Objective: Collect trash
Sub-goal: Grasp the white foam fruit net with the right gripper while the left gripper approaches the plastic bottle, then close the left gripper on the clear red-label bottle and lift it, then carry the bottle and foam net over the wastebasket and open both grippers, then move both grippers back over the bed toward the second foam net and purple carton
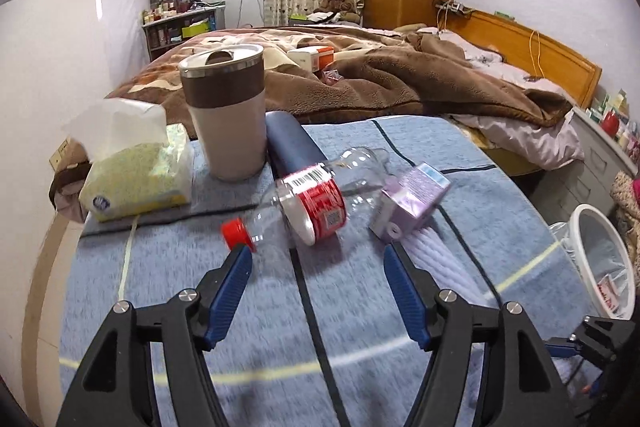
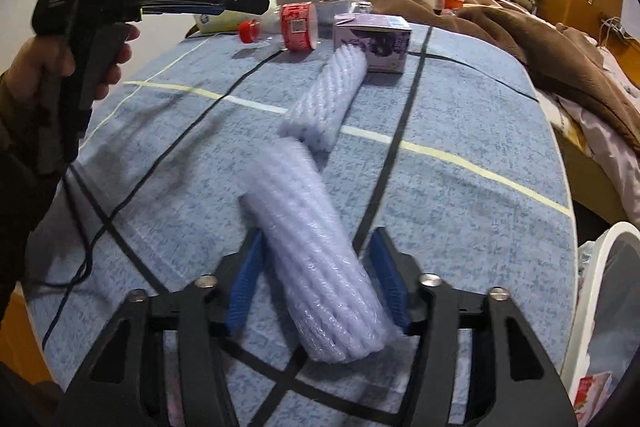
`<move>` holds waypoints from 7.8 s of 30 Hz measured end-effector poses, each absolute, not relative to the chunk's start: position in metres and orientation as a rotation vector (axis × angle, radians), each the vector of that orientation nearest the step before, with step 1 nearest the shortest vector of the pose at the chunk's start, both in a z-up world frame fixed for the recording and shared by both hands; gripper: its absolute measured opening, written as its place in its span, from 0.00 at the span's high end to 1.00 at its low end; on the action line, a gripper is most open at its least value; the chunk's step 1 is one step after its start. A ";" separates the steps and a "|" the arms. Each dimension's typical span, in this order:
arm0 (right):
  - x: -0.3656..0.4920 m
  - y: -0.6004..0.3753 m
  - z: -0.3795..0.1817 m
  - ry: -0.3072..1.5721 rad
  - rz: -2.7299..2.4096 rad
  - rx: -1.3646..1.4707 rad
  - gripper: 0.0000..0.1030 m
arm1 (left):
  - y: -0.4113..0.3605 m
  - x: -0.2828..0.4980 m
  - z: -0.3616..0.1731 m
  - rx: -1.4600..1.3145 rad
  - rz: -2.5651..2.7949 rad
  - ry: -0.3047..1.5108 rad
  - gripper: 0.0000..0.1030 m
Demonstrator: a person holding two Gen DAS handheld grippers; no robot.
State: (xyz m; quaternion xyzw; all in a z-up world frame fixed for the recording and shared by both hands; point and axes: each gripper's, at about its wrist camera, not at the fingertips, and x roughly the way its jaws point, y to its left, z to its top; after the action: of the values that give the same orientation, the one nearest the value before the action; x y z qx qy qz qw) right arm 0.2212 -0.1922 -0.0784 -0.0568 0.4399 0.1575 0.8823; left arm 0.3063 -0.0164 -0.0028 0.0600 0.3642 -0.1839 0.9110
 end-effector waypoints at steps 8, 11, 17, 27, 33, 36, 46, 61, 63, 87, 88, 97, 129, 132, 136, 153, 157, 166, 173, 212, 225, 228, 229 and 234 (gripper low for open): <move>0.228 -0.213 -0.078 0.925 0.277 -0.050 0.70 | -0.037 0.342 -0.007 0.216 -0.411 0.765 0.30; 0.231 -0.224 -0.079 0.930 0.220 -0.026 0.70 | -0.043 0.354 -0.008 0.243 -0.423 0.765 0.30; 0.240 -0.247 -0.078 0.927 0.136 0.044 0.70 | -0.053 0.379 -0.019 0.287 -0.450 0.829 0.28; 0.252 -0.253 -0.078 0.917 0.144 0.081 0.70 | -0.068 0.388 -0.028 0.336 -0.497 0.873 0.22; 0.254 -0.254 -0.078 0.910 0.143 0.101 0.70 | -0.074 0.388 -0.033 0.349 -0.485 0.902 0.22; 0.254 -0.257 -0.077 0.905 0.146 0.110 0.70 | -0.074 0.386 -0.039 0.346 -0.496 0.940 0.24; 0.257 -0.260 -0.078 0.898 0.135 0.124 0.70 | -0.081 0.391 -0.039 0.331 -0.466 0.918 0.24; 0.248 -0.262 -0.069 0.855 0.120 0.143 0.70 | -0.068 0.359 -0.033 0.296 -0.408 0.889 0.25; 0.246 -0.261 -0.067 0.850 0.120 0.144 0.70 | -0.065 0.350 -0.030 0.291 -0.402 0.883 0.25; 0.189 -0.253 -0.025 0.728 0.110 0.152 0.70 | -0.049 0.230 0.029 0.204 -0.465 0.760 0.25; 0.185 -0.256 -0.023 0.719 0.105 0.154 0.70 | -0.053 0.225 0.031 0.206 -0.475 0.756 0.25; 0.160 -0.279 -0.014 0.680 0.041 0.177 0.70 | -0.088 0.190 0.040 0.195 -0.558 0.735 0.25; 0.098 -0.402 -0.027 0.674 -0.281 0.287 0.70 | -0.279 0.124 0.026 0.186 -0.824 0.788 0.25; 0.100 -0.411 -0.033 0.692 -0.300 0.297 0.70 | -0.294 0.125 0.022 0.188 -0.835 0.806 0.25; 0.102 -0.420 -0.039 0.715 -0.317 0.299 0.70 | -0.310 0.124 0.017 0.201 -0.845 0.813 0.25; 0.118 -0.445 -0.061 0.802 -0.354 0.294 0.70 | -0.350 0.145 -0.007 0.193 -0.850 0.875 0.25; 0.120 -0.447 -0.064 0.817 -0.372 0.280 0.43 | -0.350 0.145 -0.004 0.180 -0.877 0.861 0.24; 0.116 -0.447 -0.059 0.781 -0.372 0.302 0.34 | -0.335 0.148 0.007 0.175 -0.850 0.825 0.23; 0.113 -0.440 -0.048 0.740 -0.366 0.302 0.34 | -0.310 0.152 0.017 0.133 -0.823 0.808 0.23; 0.204 -0.315 -0.019 0.635 -0.008 0.090 0.34 | -0.114 0.204 0.001 -0.003 -0.395 0.801 0.23; 0.276 -0.281 -0.025 0.680 0.135 0.033 0.34 | -0.100 0.255 -0.051 -0.060 -0.283 0.931 0.23; 0.292 -0.276 -0.031 0.704 0.151 0.051 0.34 | -0.097 0.264 -0.055 -0.081 -0.266 0.940 0.23; 0.298 -0.274 -0.033 0.713 0.158 0.065 0.34 | -0.098 0.269 -0.056 -0.082 -0.257 0.947 0.23; 0.315 -0.262 -0.038 0.724 0.212 0.091 0.34 | -0.091 0.278 -0.055 -0.088 -0.237 0.937 0.23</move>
State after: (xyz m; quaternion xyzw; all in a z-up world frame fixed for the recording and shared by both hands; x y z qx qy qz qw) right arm 0.3147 -0.2624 -0.0376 0.0446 0.3535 0.1034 0.9286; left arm 0.2782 -0.0909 -0.0554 -0.0421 0.4501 -0.1138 0.8847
